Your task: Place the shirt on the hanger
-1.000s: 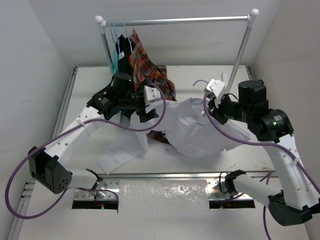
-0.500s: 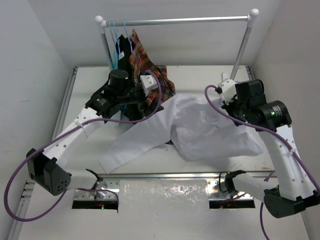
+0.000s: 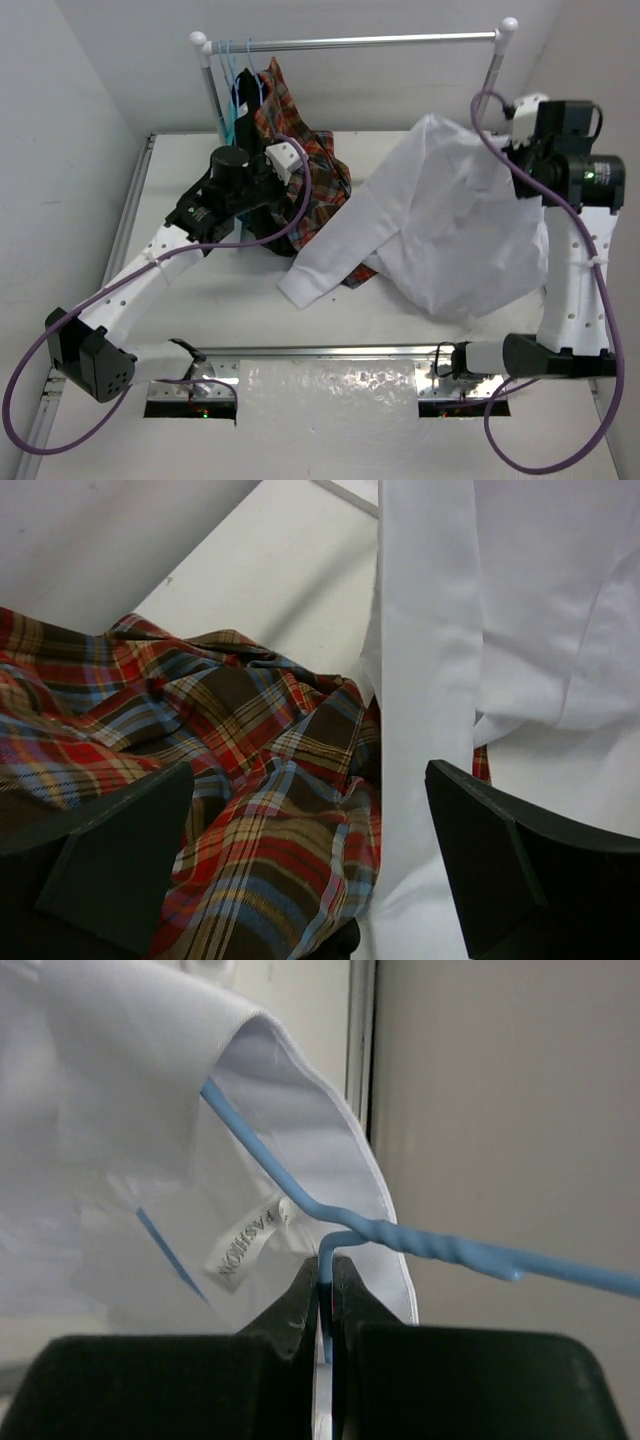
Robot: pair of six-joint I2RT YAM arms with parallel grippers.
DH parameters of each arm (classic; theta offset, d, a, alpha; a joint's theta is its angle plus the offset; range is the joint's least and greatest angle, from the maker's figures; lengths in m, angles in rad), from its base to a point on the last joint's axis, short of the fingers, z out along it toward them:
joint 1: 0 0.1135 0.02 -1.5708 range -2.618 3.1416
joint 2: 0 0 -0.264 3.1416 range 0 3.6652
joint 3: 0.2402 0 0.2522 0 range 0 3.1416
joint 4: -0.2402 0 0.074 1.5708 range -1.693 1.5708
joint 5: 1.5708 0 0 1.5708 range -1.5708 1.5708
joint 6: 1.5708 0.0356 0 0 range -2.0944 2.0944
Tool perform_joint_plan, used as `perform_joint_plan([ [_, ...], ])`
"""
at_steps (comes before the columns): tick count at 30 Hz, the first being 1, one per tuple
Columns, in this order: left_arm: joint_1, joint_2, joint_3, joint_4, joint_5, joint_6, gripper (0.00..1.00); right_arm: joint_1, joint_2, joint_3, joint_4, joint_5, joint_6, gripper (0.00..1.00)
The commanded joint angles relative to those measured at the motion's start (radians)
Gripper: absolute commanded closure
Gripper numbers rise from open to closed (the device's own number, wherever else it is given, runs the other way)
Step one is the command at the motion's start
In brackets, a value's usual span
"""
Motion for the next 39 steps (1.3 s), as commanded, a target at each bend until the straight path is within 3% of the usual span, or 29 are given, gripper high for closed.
perform_joint_plan([
  [1,0.003,-0.059,-0.009,0.057,-0.052,-0.012,0.00,-0.011,0.071,0.264,0.081,-0.082,0.052,1.00],
  [4,0.004,-0.073,-0.024,0.065,-0.065,-0.011,0.00,-0.011,0.110,0.323,0.156,-0.271,0.087,1.00],
  [7,0.005,-0.084,-0.035,0.074,-0.075,-0.001,0.00,-0.010,0.082,0.222,0.318,-0.334,0.116,1.00],
  [17,0.003,-0.088,-0.050,0.086,-0.076,-0.001,0.00,-0.004,0.197,0.327,0.429,-0.308,0.154,1.00],
  [29,0.004,-0.114,-0.084,0.099,-0.085,0.000,0.00,0.041,0.203,0.191,0.664,-0.364,0.118,1.00],
  [33,0.003,-0.131,-0.108,0.106,-0.094,-0.003,0.00,0.042,0.274,0.257,0.638,-0.355,0.136,1.00],
  [39,0.004,-0.148,-0.138,0.100,-0.073,0.015,0.01,0.046,0.323,0.249,0.728,-0.287,0.153,1.00],
])
